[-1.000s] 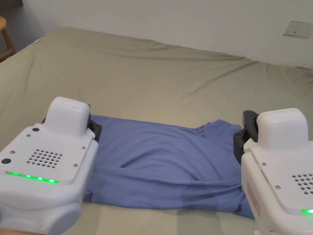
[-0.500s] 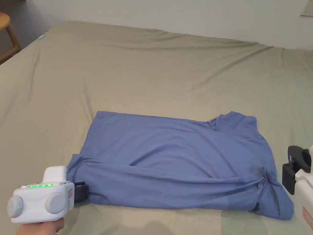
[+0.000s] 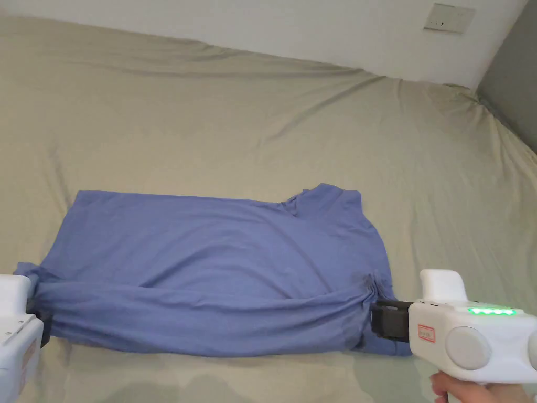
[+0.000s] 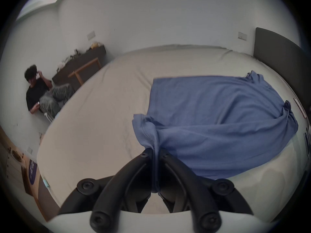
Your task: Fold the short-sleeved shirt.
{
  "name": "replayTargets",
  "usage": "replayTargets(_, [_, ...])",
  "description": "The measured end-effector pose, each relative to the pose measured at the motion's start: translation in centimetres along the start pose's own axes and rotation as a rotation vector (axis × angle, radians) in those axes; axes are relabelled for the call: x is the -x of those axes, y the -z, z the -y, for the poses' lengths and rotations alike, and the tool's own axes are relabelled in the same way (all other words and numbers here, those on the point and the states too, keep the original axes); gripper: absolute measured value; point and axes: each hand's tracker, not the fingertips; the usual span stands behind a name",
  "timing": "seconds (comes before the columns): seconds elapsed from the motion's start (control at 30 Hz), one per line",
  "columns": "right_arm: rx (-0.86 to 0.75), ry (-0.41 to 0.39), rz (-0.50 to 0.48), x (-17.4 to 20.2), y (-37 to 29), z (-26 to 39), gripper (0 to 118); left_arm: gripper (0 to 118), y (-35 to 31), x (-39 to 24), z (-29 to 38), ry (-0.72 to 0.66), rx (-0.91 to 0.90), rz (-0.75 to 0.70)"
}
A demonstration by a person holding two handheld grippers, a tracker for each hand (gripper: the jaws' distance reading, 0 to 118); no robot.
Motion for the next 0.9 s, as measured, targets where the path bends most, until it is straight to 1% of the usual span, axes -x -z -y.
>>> replayTargets(0.03, [0.051,-0.018,0.018,-0.3,2.0,0.1,111,6,-0.5,0.0,-0.5,0.021,-0.019,-0.002])
replayTargets(0.07, [0.079,-0.016,0.037,-0.6,3.6,0.3,111,6,-0.9,-0.1,-0.9,0.035,-0.029,-0.001])
replayTargets(0.1, [0.110,-0.006,0.056,-1.0,5.3,0.4,111,6,-1.3,-0.3,-1.2,0.042,-0.038,-0.002])
replayTargets(0.17, [0.185,0.048,0.078,-1.8,8.2,0.4,111,6,-1.6,-0.4,-1.6,0.051,-0.048,-0.008])
replayTargets(0.23, [0.234,0.103,0.057,-2.5,9.8,0.6,111,6,-1.8,-0.5,-1.7,0.052,-0.055,-0.008])
replayTargets(0.27, [0.235,0.128,0.013,-2.5,10.1,0.6,111,6,-1.7,-0.6,-1.8,0.053,-0.051,-0.007])
replayTargets(0.3, [0.210,0.160,-0.004,-2.6,9.6,0.5,111,6,-1.4,-0.5,-1.7,0.056,-0.048,-0.007])
replayTargets(0.33, [0.214,0.165,0.001,-2.5,9.4,0.4,110,6,-1.2,-0.6,-1.6,0.060,-0.044,-0.011])
replayTargets(0.37, [0.210,0.137,0.008,-2.1,9.2,0.4,106,6,-1.0,-0.7,-1.5,0.066,-0.036,-0.015])
replayTargets(0.4, [0.188,0.118,-0.030,-1.7,8.8,0.6,95,6,-0.8,-0.7,-1.4,0.068,-0.031,-0.016])
replayTargets(0.43, [0.171,0.112,-0.079,-1.3,8.3,0.5,73,6,-0.5,-0.8,-1.3,0.068,-0.026,-0.017])
replayTargets(0.47, [0.166,0.107,-0.105,-0.9,7.8,0.4,53,6,-0.4,-0.8,-1.1,0.070,-0.020,-0.020])
replayTargets(0.5, [0.160,0.100,-0.136,-0.4,7.5,0.2,23,6,-0.2,-0.9,-1.1,0.073,-0.012,-0.022])
replayTargets(0.53, [0.152,0.089,-0.205,0.2,7.3,0.2,16,6,-0.1,-1.0,-1.0,0.076,-0.004,-0.023])
replayTargets(0.57, [0.164,0.000,-0.092,1.2,7.5,0.2,15,6,0.0,-1.1,-0.9,0.080,-0.002,-0.025])
replayTargets(0.6, [0.155,-0.064,-0.060,1.7,7.5,0.1,15,6,0.2,-1.1,-0.7,0.082,-0.002,-0.028])
replayTargets(0.63, [0.142,-0.059,-0.067,1.7,7.2,0.0,15,6,0.6,-1.1,-0.6,0.088,-0.006,-0.035])
replayTargets(0.7, [0.155,-0.016,-0.079,1.0,6.3,-0.2,15,6,1.3,-0.9,-0.5,0.132,0.030,-0.046])
replayTargets(0.73, [0.131,0.011,-0.084,0.5,5.1,-0.3,15,6,1.2,-0.7,-0.6,0.146,0.048,-0.041])
replayTargets(0.83, [0.082,0.035,-0.119,-1.0,1.6,-0.6,15,6,-1.1,0.6,-1.1,0.085,0.007,-0.006])
replayTargets(0.9, [0.060,0.056,-0.176,-1.6,-1.0,-0.6,15,6,-2.6,1.1,-1.5,0.082,-0.004,-0.002])
